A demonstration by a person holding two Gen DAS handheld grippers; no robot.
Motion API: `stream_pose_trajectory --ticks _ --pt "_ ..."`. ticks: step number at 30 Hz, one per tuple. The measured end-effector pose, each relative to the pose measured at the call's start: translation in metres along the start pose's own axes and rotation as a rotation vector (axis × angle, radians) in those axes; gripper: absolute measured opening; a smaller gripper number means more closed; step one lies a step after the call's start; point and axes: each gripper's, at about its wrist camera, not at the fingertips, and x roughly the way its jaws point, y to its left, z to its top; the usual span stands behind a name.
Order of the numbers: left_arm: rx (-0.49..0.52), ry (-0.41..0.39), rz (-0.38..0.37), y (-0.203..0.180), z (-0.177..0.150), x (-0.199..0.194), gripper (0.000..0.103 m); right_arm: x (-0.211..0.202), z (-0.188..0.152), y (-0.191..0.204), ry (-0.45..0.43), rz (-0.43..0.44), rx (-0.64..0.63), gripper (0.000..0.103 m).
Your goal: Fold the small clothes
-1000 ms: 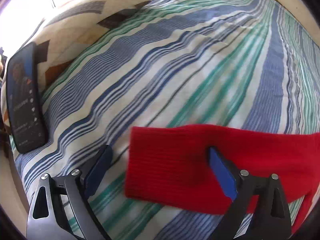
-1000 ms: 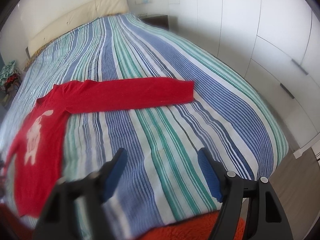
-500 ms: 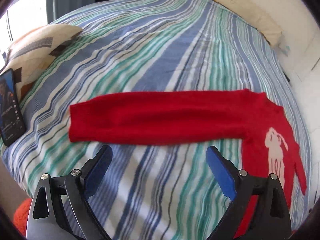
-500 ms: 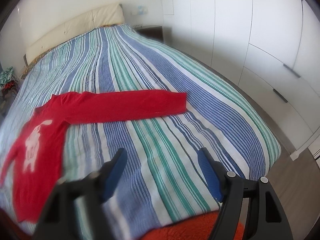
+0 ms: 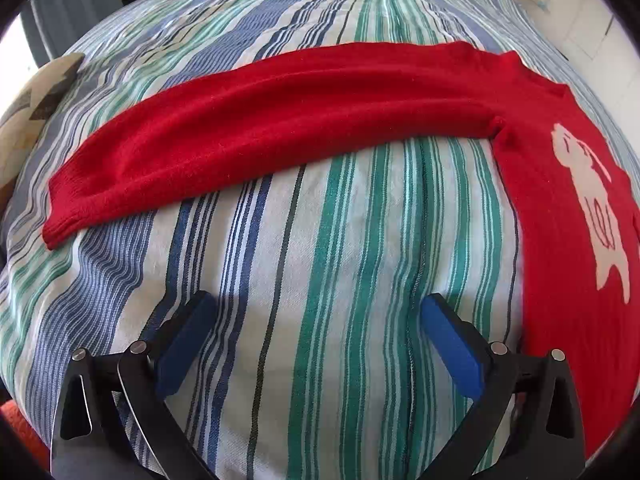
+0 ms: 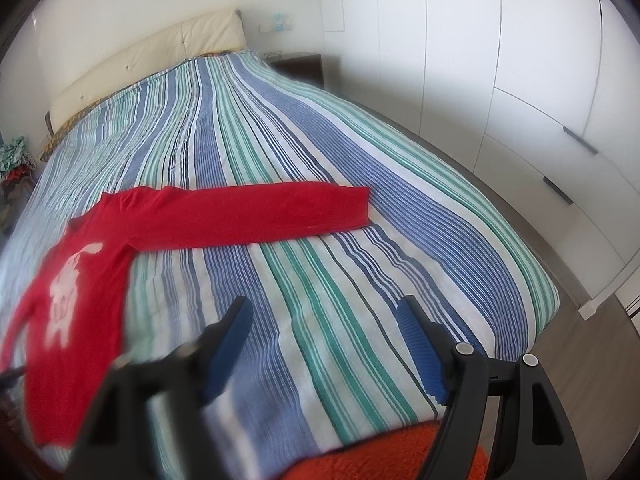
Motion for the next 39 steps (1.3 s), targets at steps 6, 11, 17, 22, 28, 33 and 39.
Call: stream_pose_trajectory --ticks 6,11,17,22,28,33,39 --pt "0.0 -0.009 0.004 -0.0022 -0.0003 0.002 0.103 0.002 0.0013 0.0012 0.005 -0.004 -0.009 0.074" --pt "0.0 -0.013 -0.006 0.0002 -0.0031 -0.0007 0.103 0.003 0.0013 -0.0014 0.008 -0.003 0.001 0.074" --pt "0.008 -0.032 0.002 0.0001 -0.0072 -0.0025 0.103 0.0036 0.0012 -0.0021 0.009 -0.002 0.003 0.074" --pt "0.018 -0.022 0.0 -0.0013 -0.0063 -0.0024 0.103 0.0041 0.0014 -0.002 0.011 -0.003 0.006 0.074" --pt "0.044 -0.006 0.014 -0.0037 -0.0058 -0.0021 0.103 0.0053 0.0013 -0.0005 0.016 -0.007 0.001 0.074" --pt "0.061 0.0 0.024 -0.0056 -0.006 -0.0015 0.103 0.0054 0.0011 -0.0003 0.018 -0.008 0.001 0.074" --pt "0.064 0.014 0.026 -0.0065 -0.004 -0.0004 0.103 0.0053 0.0016 -0.0003 0.015 -0.007 0.002 0.074"
